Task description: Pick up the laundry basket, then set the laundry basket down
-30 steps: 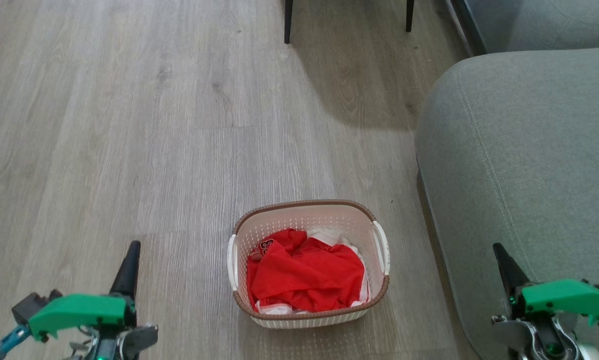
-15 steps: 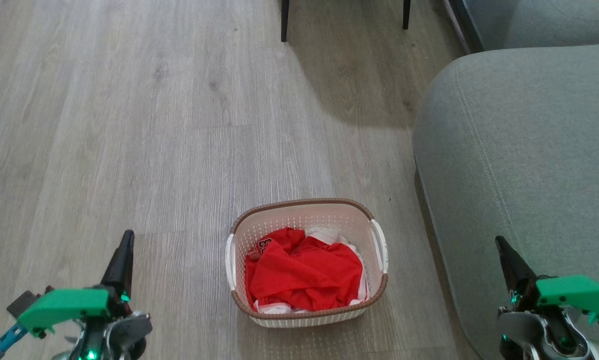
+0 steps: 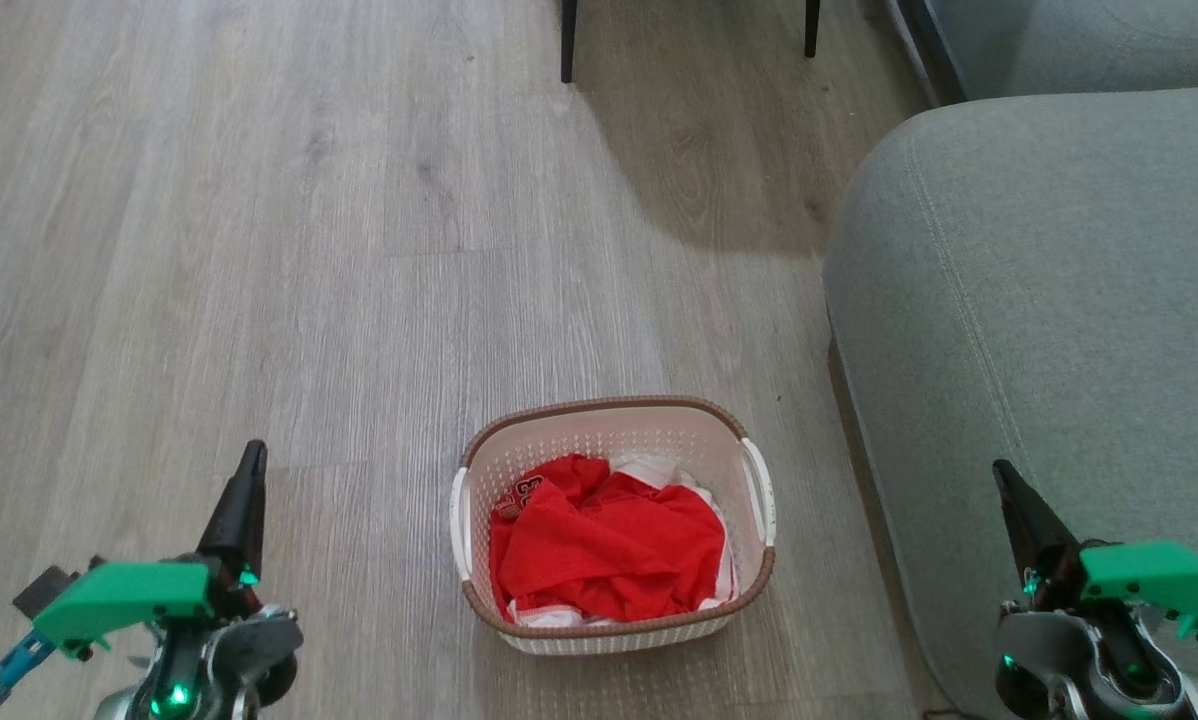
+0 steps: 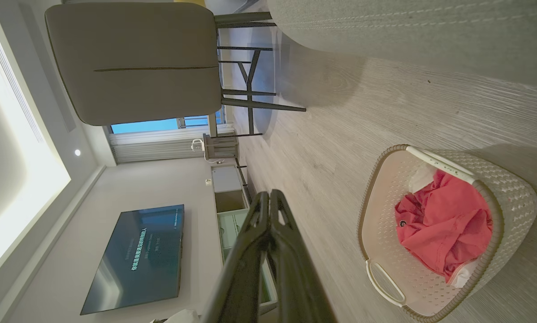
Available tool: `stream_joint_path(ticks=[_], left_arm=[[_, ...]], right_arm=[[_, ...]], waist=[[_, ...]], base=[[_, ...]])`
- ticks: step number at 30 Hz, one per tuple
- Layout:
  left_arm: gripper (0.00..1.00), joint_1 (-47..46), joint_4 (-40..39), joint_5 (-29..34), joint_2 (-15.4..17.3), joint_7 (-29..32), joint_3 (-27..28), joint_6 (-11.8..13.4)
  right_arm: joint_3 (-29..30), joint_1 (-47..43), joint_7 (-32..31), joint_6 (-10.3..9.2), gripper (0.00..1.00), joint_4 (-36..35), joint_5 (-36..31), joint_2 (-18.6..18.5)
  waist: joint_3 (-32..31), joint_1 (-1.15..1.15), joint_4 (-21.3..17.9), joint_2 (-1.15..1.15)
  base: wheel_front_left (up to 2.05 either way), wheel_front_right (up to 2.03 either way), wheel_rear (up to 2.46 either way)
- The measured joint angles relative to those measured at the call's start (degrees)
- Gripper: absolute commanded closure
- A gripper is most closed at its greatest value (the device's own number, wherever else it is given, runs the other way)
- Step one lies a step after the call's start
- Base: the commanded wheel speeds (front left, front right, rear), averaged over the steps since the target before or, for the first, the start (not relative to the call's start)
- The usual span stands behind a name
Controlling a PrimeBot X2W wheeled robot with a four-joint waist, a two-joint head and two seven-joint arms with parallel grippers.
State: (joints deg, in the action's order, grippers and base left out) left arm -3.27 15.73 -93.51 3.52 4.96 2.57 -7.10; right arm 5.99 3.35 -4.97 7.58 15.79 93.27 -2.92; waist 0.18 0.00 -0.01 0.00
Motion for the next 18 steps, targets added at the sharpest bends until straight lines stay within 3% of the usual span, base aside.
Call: stream_joint_path(ticks=[18], left_arm=[[1.00,0.0,0.0,0.0,-0.1,0.1,0.2,0.0]], right_arm=[[0.3,0.0,-0.3,0.00,1.00,0.0,0.0,0.0]], waist=[[0.0,0.00,0.0,0.00]], base=[[0.00,0.00,0.00]])
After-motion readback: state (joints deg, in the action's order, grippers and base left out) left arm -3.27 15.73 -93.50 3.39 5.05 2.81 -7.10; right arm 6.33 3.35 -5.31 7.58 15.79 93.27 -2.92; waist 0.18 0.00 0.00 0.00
